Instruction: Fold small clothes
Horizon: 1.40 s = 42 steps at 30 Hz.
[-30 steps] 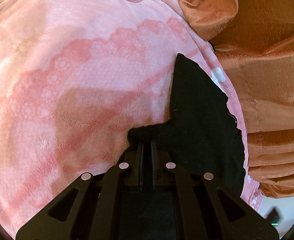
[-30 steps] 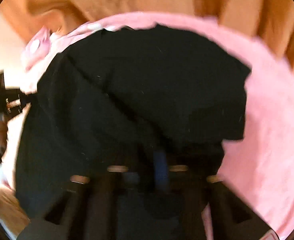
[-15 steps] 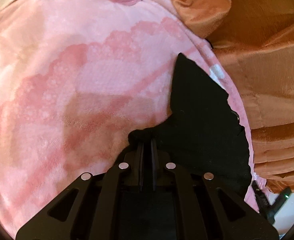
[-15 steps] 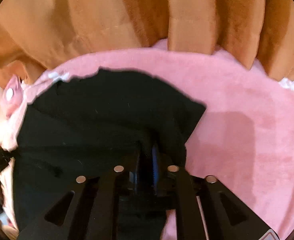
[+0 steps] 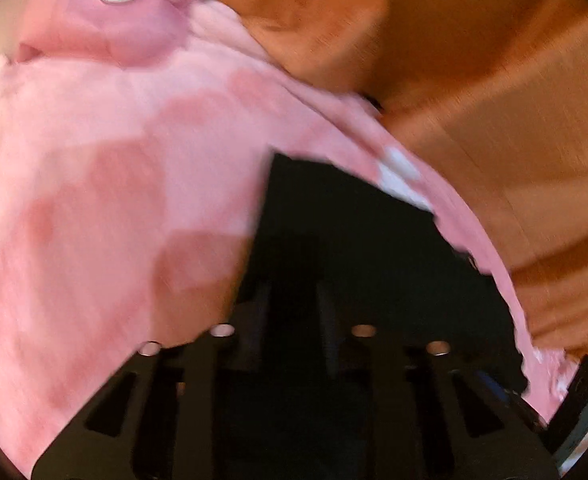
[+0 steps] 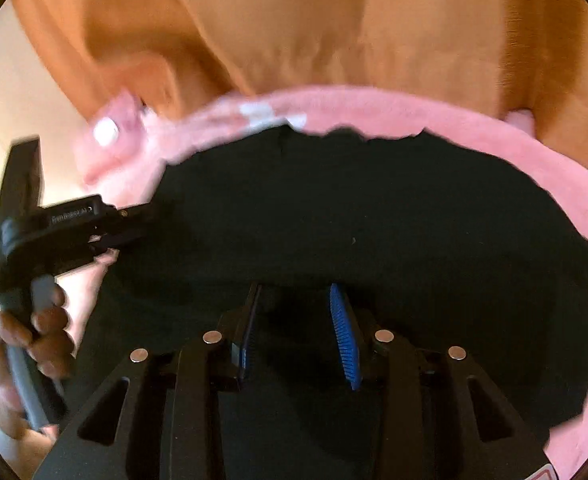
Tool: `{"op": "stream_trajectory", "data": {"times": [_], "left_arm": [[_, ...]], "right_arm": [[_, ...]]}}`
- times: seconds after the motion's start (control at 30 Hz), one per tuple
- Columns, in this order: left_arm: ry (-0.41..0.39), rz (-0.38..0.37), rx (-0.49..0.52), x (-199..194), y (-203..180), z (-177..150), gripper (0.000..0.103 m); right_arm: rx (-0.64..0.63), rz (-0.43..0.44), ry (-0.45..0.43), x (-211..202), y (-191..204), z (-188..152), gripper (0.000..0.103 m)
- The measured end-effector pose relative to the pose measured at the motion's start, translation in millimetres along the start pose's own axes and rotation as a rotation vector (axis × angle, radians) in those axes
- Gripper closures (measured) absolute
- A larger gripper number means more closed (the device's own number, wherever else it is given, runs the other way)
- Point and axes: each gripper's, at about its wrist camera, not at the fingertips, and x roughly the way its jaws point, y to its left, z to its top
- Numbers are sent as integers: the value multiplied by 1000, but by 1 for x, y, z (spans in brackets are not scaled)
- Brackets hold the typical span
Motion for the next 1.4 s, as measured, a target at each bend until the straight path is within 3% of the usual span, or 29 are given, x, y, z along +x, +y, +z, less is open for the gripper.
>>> {"op": "stream_trajectory", "data": {"times": [0.07, 0.1, 0.23, 0.33, 0.37, 0.4, 0.43, 0.5, 0.57, 0.63, 0.67, 0.7, 0.73, 0.77, 0.83, 0.9, 0.93, 1.0, 1.03, 1.1, 1.2, 1.27, 1.3, 1.33, 1.4], "left_arm": [[-23, 17, -65, 0, 13, 17, 81], [-35, 62, -81, 1, 18, 23, 77], [-42, 71, -94, 2, 29, 30, 79], [-56, -4, -151, -25, 24, 24, 76], [-46, -35, -153, -31, 19, 18, 69], [-32, -47, -146, -35, 12, 9, 61], [-6, -33, -119, -37, 5, -4, 60], [52, 19, -63, -29, -1, -23, 61], [32, 96, -3, -28, -2, -39, 63], [34, 117, 22, -30, 2, -39, 67], [34, 115, 16, -31, 5, -39, 67], [40, 123, 16, -32, 10, -39, 67], [43, 130, 23, -34, 14, -37, 67], [46, 134, 31, -34, 16, -37, 67], [58, 136, 68, -31, 11, -36, 68], [61, 155, 127, -33, 7, -38, 68], [62, 165, 153, -32, 4, -39, 68], [65, 183, 178, -29, -1, -39, 67], [71, 192, 178, -30, -2, -38, 67], [84, 206, 171, -30, -4, -36, 67], [86, 237, 183, -27, -9, -35, 66], [66, 279, 218, -21, -15, -36, 65], [58, 296, 229, -15, -21, -37, 65], [54, 306, 233, -15, -23, -37, 65], [55, 304, 225, -15, -23, -36, 66]], "right_arm": [[52, -5, -35, 7, -16, 14, 81], [102, 9, -55, 2, -26, 21, 81], [183, -29, -127, -17, -59, 33, 74], [198, -68, -91, -34, -78, 22, 74], [204, -94, -77, -40, -84, 18, 73], [214, -104, -68, -45, -91, 13, 70], [231, -101, -64, -51, -97, 6, 68], [277, -103, -57, -62, -106, -11, 56], [314, -85, -42, -65, -113, -25, 54], [347, -41, -20, -61, -118, -33, 54], [342, -39, -16, -69, -124, -40, 54], [326, -54, -10, -64, -120, -39, 63], [292, -67, -5, -59, -114, -36, 75], [279, -55, 0, -60, -110, -34, 96], [270, -19, -52, -78, -99, -25, 97], [205, -49, -91, -99, -87, -19, 98], [190, -88, -83, -101, -88, -21, 98], [204, -201, 26, -83, -108, -37, 98], [220, -215, 67, -75, -118, -44, 99], [297, -156, 69, -80, -130, -45, 98], [327, -203, 0, -109, -118, -31, 87], [245, -237, -100, -127, -94, -23, 87], [219, -213, -116, -125, -87, -22, 88], [188, -170, -108, -118, -80, -21, 89], [162, -185, 47, -77, -82, -32, 98]]}}
